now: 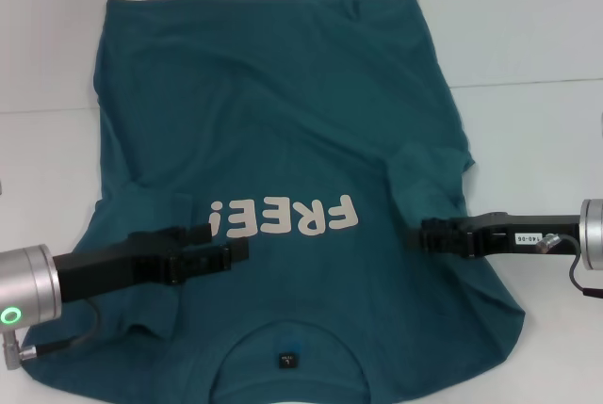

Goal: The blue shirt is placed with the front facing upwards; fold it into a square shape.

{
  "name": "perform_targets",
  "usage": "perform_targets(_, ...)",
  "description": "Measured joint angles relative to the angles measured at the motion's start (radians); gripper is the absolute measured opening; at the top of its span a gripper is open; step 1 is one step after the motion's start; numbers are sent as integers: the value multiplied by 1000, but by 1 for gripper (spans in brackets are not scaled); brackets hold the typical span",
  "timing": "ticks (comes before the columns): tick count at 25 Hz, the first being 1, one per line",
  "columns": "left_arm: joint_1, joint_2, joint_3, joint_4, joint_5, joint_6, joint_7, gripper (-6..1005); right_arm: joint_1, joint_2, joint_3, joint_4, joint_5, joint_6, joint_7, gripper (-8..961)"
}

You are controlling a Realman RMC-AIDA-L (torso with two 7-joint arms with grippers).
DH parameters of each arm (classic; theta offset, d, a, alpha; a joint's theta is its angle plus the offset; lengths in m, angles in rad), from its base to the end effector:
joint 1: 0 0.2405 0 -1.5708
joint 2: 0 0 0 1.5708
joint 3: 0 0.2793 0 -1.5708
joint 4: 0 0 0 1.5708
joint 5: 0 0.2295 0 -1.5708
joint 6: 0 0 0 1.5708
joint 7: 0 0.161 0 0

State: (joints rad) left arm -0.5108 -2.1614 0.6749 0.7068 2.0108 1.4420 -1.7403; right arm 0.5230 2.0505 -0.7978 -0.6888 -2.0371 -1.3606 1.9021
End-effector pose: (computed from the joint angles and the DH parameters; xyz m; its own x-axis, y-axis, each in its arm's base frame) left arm -0.2814 0.3663 -0.0487 0.5474 0.6200 0.5621 0.7541 -0.6567 -0.0101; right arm 0.3072 0.3835 -0.0225 0.5390 -0.7084 -0.4557 -0.8182 -0.5688 -0.0837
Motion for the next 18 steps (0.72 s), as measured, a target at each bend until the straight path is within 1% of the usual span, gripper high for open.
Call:
perform_targets(2, 0, 0, 0, 0, 0, 0, 0, 887, -1, -2, -2, 0, -2, -2, 0, 272)
perform_targets(12, 0, 0, 1, 0, 0, -2, 1, 887, 1, -16, -2, -8, -28, -73, 10, 730)
perform_targets(18, 0, -1, 5, 0, 0, -2, 2, 886, -1, -21, 10, -10, -24, -95, 10, 766)
